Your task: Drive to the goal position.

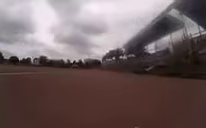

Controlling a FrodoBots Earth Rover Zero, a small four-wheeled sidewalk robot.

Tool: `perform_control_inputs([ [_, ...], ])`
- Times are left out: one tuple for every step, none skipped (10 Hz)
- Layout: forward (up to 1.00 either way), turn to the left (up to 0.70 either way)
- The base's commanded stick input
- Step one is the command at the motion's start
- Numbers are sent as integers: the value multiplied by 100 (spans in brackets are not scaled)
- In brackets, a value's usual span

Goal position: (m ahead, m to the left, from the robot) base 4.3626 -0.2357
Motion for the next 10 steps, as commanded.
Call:
perform_control_inputs([
  [70, 0],
  [70, 0],
  [70, 0],
  [70, 0],
  [70, 0],
  [70, 0],
  [70, 0],
  [70, 0],
  [70, 0],
  [70, 0],
])
